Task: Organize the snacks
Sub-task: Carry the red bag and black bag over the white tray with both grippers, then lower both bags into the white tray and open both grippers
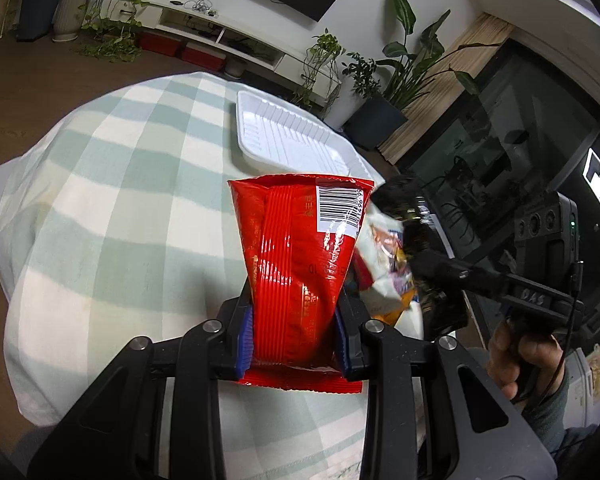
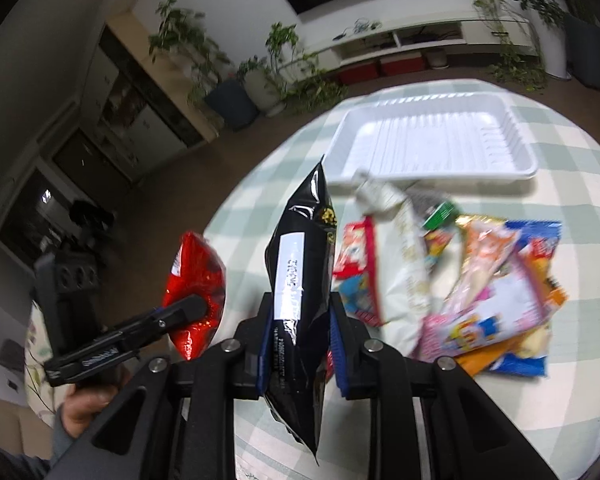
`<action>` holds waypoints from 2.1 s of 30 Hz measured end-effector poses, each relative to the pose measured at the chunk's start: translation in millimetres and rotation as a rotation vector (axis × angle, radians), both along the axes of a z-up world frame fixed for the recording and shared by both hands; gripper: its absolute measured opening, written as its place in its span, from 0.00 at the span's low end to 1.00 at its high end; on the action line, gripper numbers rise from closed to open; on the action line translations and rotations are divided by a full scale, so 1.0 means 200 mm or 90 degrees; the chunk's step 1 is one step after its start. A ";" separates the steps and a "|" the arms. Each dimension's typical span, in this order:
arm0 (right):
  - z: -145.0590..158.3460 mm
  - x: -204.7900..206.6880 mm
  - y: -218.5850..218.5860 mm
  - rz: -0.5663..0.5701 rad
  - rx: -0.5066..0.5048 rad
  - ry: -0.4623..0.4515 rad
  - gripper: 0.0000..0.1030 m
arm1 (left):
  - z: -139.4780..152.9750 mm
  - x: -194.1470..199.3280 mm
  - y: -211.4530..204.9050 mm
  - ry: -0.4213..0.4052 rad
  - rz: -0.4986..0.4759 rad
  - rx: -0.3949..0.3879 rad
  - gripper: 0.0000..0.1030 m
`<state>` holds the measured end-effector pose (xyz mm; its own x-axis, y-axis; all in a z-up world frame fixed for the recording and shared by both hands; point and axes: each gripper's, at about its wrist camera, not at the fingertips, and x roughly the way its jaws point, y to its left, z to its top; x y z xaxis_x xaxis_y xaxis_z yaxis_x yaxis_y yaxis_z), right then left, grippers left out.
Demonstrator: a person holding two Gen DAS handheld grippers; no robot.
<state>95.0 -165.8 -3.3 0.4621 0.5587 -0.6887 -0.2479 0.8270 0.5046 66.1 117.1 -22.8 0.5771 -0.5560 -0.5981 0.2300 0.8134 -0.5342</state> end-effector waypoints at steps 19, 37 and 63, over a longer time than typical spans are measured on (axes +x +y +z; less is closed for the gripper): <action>0.13 0.44 -0.64 -0.145 0.003 -0.047 0.25 | 0.30 0.66 -0.08 -0.030 -0.025 0.068 0.28; -0.14 1.04 -0.64 -0.104 -0.037 -0.014 0.25 | 0.04 1.47 -0.45 0.060 -0.048 0.126 0.28; -0.44 1.08 -0.62 -0.092 -0.069 0.063 0.26 | -0.25 1.59 -0.62 0.107 -0.051 0.205 0.32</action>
